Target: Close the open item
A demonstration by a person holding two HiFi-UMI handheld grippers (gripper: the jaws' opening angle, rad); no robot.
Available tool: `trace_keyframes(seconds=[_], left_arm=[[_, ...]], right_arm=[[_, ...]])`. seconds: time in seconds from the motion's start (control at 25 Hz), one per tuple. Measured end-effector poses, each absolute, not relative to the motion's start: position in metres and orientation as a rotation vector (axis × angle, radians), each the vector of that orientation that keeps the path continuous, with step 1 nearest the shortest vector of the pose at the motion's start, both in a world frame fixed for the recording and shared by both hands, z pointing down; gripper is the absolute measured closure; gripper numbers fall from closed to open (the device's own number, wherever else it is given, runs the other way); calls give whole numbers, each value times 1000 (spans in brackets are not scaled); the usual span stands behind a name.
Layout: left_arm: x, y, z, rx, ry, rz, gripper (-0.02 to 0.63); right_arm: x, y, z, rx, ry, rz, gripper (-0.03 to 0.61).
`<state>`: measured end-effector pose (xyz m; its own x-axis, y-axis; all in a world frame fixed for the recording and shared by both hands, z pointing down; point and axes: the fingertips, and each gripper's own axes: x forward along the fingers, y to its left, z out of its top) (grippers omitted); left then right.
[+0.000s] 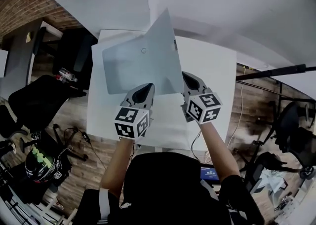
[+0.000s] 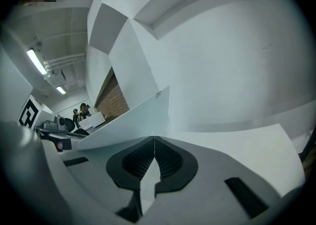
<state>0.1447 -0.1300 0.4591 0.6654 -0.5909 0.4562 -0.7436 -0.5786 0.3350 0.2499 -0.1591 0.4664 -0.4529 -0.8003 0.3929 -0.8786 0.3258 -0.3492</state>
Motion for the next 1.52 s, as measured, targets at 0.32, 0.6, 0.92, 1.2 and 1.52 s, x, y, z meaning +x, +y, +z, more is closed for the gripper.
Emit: trace_keyframes(seconds=[0.32, 0.6, 0.92, 1.2, 1.52], left_arm=[[93, -131, 460, 2309, -1147, 377, 603], [66, -129, 462, 2266, -1204, 356, 603], [34, -130, 464, 2206, -1269, 324, 603], [7, -122, 476, 2137, -1317, 304, 603], [-27, -114, 482, 2070, -1383, 276, 603]], right_arm=[[202, -171, 465, 1450, -2500, 789, 540], [173, -175, 465, 1380, -2527, 785, 540], [146, -180, 465, 1314, -2549, 777, 540], [125, -182, 472, 1285, -2539, 729, 540], [91, -184, 479, 1188, -2561, 731, 540]])
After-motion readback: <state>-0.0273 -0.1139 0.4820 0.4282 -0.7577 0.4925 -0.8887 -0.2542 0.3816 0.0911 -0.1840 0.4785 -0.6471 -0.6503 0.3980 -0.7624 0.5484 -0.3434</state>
